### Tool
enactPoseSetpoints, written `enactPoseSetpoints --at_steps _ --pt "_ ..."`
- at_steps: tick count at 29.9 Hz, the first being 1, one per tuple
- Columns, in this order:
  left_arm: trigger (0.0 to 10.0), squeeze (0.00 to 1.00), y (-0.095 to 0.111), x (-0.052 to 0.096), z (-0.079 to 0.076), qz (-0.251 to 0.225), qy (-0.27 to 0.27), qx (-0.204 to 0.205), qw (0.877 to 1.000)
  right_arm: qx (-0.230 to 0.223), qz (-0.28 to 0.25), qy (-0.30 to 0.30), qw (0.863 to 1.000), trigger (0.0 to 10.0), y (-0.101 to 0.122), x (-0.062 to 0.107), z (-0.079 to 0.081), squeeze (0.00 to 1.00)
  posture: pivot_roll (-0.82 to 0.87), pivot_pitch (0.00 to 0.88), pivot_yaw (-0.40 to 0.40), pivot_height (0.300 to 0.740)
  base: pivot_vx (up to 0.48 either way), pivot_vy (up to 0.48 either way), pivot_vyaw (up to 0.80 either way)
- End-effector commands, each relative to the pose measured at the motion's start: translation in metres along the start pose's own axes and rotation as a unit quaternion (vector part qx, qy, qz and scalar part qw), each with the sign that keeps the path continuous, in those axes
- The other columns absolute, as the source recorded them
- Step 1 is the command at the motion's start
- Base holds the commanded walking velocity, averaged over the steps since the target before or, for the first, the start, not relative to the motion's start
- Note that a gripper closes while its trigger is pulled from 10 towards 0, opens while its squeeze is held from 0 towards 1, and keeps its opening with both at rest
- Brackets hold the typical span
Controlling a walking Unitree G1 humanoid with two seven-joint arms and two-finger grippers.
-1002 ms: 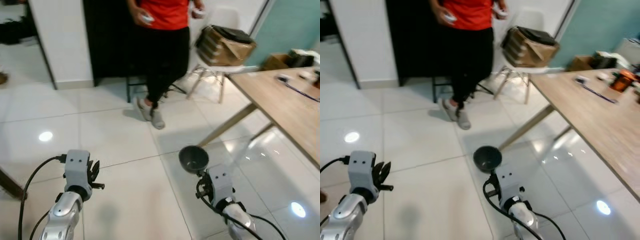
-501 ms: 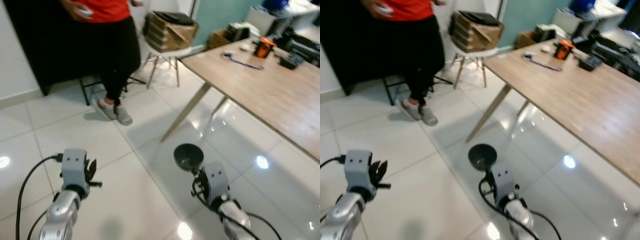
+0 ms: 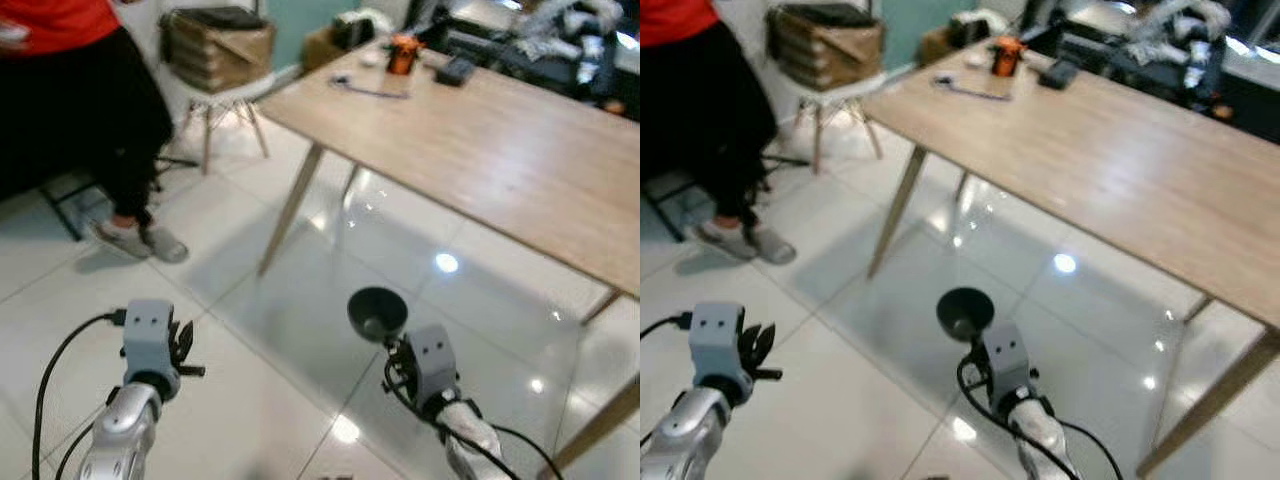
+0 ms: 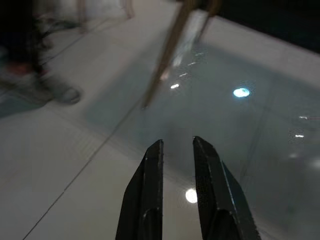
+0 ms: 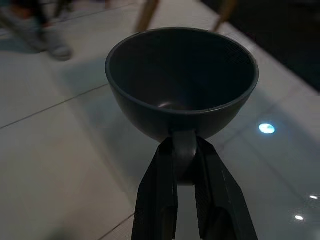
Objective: Setting the table
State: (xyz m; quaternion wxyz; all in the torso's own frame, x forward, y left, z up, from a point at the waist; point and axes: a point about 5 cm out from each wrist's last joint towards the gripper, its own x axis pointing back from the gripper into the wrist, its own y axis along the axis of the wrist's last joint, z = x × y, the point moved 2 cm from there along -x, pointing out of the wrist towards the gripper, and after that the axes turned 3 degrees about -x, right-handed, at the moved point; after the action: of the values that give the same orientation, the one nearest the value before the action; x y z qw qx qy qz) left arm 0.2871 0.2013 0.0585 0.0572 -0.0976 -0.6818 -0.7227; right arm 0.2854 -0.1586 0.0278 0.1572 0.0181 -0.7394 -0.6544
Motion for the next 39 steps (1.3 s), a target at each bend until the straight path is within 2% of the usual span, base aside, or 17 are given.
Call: enactPoseSetpoints --at_steps 1,6,15,28,33,39 --pt "10.0 0.00 -0.008 0.004 0.001 0.016 0.001 0.002 1.000 -0.007 0.008 -0.003 1.000 10.0 -0.005 0.002 0.002 0.00 -0.01 0.054 0.009 0.740 0.000 0.000 -0.79" --pt "10.0 0.00 -0.006 0.004 0.003 0.017 -0.003 -0.004 1.000 -0.013 0.005 -0.007 1.000 10.0 -0.005 0.000 0.006 0.00 0.01 0.052 0.041 0.740 0.000 0.000 -0.78" --pt "10.0 0.00 -0.003 0.004 0.007 0.017 -0.005 -0.012 1.000 -0.020 0.001 -0.009 1.000 10.0 -0.003 -0.003 0.010 0.00 0.02 0.055 0.048 0.740 0.000 0.000 -0.78" --pt "10.0 0.00 0.001 0.005 0.005 0.012 -0.009 -0.010 1.000 -0.028 -0.008 -0.020 0.999 10.0 0.002 -0.007 0.004 0.00 0.03 0.057 0.048 0.740 0.000 0.000 -0.79" --pt "10.0 0.00 0.006 0.003 0.006 0.007 -0.007 -0.010 1.000 -0.038 -0.024 -0.024 0.999 10.0 0.012 -0.010 0.003 0.00 0.03 0.055 0.046 0.740 0.000 0.000 -0.79" --pt "10.0 0.00 0.014 0.002 0.005 -0.004 -0.004 -0.015 1.000 -0.049 -0.060 -0.028 0.997 10.0 0.035 -0.019 0.001 0.00 0.03 0.047 0.042 0.740 0.000 0.000 -0.79"
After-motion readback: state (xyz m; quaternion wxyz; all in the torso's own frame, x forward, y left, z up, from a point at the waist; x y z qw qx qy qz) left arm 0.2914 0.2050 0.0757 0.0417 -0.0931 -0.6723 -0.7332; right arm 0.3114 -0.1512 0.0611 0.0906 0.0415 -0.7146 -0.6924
